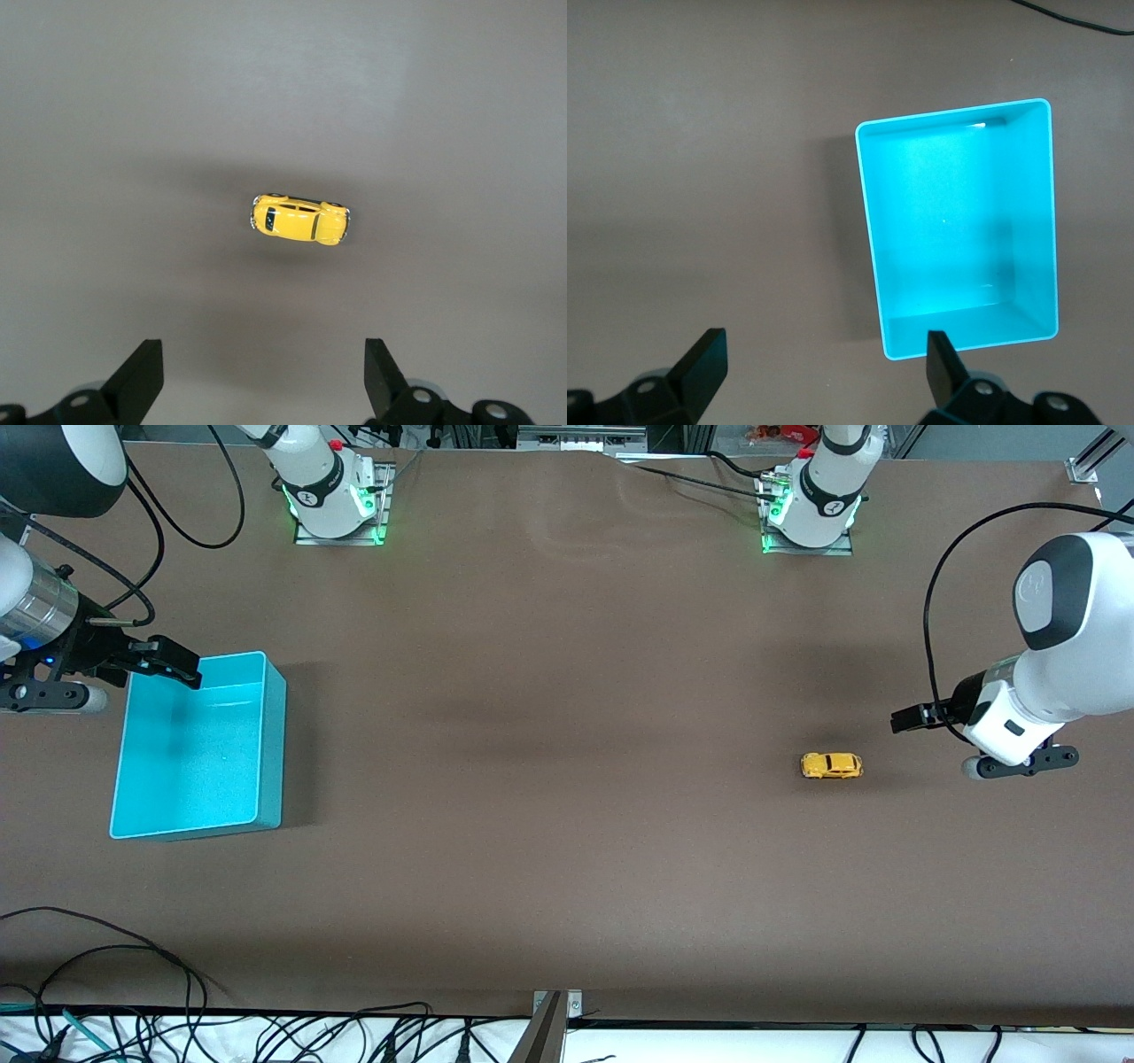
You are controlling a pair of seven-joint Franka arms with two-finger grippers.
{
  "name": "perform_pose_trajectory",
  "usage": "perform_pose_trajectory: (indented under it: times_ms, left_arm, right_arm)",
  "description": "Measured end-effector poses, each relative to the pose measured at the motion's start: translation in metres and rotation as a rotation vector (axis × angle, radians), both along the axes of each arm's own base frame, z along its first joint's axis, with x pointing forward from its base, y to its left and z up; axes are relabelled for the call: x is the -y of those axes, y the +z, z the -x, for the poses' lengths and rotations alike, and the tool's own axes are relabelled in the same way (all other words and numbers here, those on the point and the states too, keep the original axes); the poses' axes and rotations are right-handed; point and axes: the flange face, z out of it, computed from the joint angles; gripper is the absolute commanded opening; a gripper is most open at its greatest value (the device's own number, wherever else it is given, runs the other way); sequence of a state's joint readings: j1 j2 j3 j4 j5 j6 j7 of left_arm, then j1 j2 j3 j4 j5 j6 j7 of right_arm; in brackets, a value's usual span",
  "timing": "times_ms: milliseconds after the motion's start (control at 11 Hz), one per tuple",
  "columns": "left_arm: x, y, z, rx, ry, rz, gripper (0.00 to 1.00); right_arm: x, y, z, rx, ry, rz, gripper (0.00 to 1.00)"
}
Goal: Wind up and store yellow beetle car
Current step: 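Lower the left gripper down over the yellow beetle car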
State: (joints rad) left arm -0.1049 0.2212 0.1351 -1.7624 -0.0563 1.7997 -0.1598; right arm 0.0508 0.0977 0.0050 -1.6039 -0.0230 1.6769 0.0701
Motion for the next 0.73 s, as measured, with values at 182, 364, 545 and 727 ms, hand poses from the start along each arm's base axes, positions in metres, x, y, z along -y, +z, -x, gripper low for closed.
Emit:
perform_pose_trajectory:
  times_ms: [182, 364, 545, 727]
  left_arm:
    - [0.001, -0.018, -0.001, -0.035, 0.19, -0.04, 1.0]
    - [0.001, -0.037, -0.006, -0.035, 0.423, -0.089, 1.0]
    - [0.002, -0.063, -0.007, -0.022, 0.656, -0.133, 1.0]
    - [0.003, -0.097, -0.003, -0.024, 0.891, -0.18, 1.0]
  right_arm:
    - [0.0, 0.0, 0.0, 0.0, 0.0, 0.0, 1.0]
    - [0.0, 0.0, 0.0, 0.0, 0.0, 0.0, 1.0]
    - [0.0, 0.0, 0.0, 0.0, 0.0, 0.0, 1.0]
    - [0.0, 0.0, 0.0, 0.0, 0.0, 0.0, 1.0]
